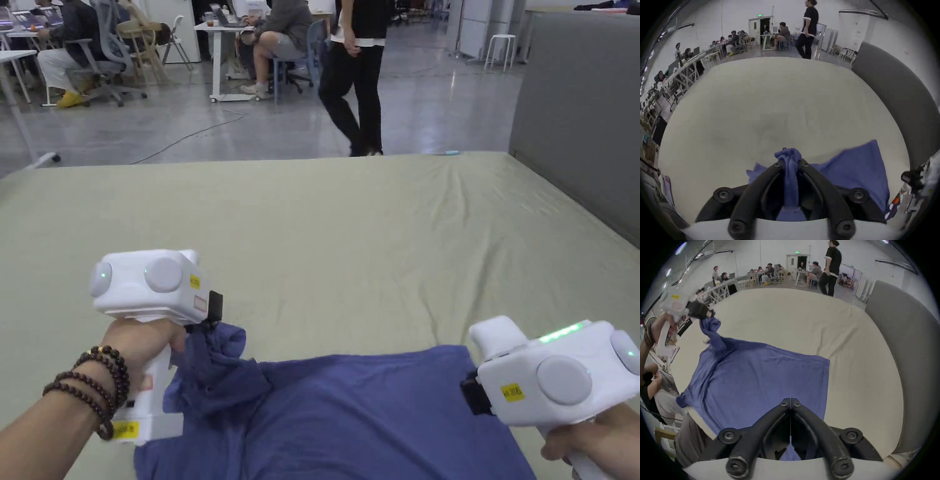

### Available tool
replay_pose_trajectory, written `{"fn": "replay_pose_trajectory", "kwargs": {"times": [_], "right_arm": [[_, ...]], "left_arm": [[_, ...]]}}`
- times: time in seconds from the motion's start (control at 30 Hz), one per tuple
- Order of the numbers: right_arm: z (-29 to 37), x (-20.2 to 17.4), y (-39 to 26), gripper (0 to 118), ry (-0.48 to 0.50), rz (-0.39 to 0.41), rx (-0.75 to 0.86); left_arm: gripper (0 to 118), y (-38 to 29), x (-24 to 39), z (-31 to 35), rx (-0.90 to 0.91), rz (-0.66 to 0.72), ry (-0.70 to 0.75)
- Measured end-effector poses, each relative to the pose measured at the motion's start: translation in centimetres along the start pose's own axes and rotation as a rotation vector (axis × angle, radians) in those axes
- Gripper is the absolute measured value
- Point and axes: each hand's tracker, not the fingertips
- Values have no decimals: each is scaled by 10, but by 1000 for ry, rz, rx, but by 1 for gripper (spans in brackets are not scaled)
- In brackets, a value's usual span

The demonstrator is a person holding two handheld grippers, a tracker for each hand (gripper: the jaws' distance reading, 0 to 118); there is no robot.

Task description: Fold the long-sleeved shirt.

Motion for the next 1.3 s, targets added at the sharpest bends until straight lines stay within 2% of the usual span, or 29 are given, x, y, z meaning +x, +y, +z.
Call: {"fn": "replay_pose_trajectory", "kwargs": {"times": [0.1, 0.17, 0.2, 0.23, 0.27, 0.3, 0.33, 0.43, 0.57, 0.6, 0.63, 0.7, 0.73, 0.8, 1.0, 1.03, 1.07, 1.1, 1.13, 1.2, 1.3], "right_arm": [[15, -11, -11, 0, 12, 3, 13], [22, -15, -19, 0, 20, 8, 12], [25, -16, -24, 0, 21, 11, 11], [28, -18, -27, 0, 20, 10, 12], [30, -18, -30, 0, 22, 8, 13], [33, -19, -33, 0, 23, 3, 14], [36, -19, -35, 0, 24, -5, 16], [43, -22, -40, 0, 30, -7, 22], [56, -25, -42, 0, 22, -3, 36], [60, -25, -43, 0, 23, -5, 42], [62, -24, -44, 0, 22, -9, 49], [63, -25, -45, 0, 14, -20, 58], [63, -24, -45, 0, 13, -28, 58], [61, -23, -46, 0, 20, -39, 57], [51, -24, -43, 0, 32, -56, 51], [49, -23, -43, 0, 36, -55, 48], [46, -23, -43, 0, 39, -52, 45], [44, -23, -43, 0, 38, -49, 38], [40, -22, -44, 0, 38, -43, 27], [33, -19, -45, 0, 37, -37, 13], [23, -11, -45, 0, 42, -47, -12]], "left_arm": [[6, -48, 4, -4, -28, 38, -6], [14, -75, 6, -12, -49, 67, 4], [30, -89, 8, -14, -57, 68, 12], [57, -101, 8, -17, -79, 59, 6], [73, -111, 9, -18, -123, 48, 10], [79, -119, 5, -26, -160, 45, 19], [82, -130, 4, -27, -201, 28, 16], [81, -146, -6, -27, -242, 34, 38], [81, -142, -27, 16, -145, 113, -37], [79, -138, -34, 31, -104, 127, -53], [68, -135, -42, 48, -43, 129, -63], [0, -129, -51, 70, 25, 76, -59], [0, -128, -55, 79, 60, 77, 3], [0, -127, -61, 86, 27, -1, -19], [2, -114, -51, 79, 33, 53, -10], [23, -108, -55, 65, 31, 80, -22], [61, -100, -58, 51, 24, 94, -28], [106, -94, -59, 38, 20, 110, -13], [116, -88, -64, 19, -2, 123, 1], [115, -79, -71, -11, -23, 154, 49], [116, -67, -81, -57, -80, 208, 15]]}}
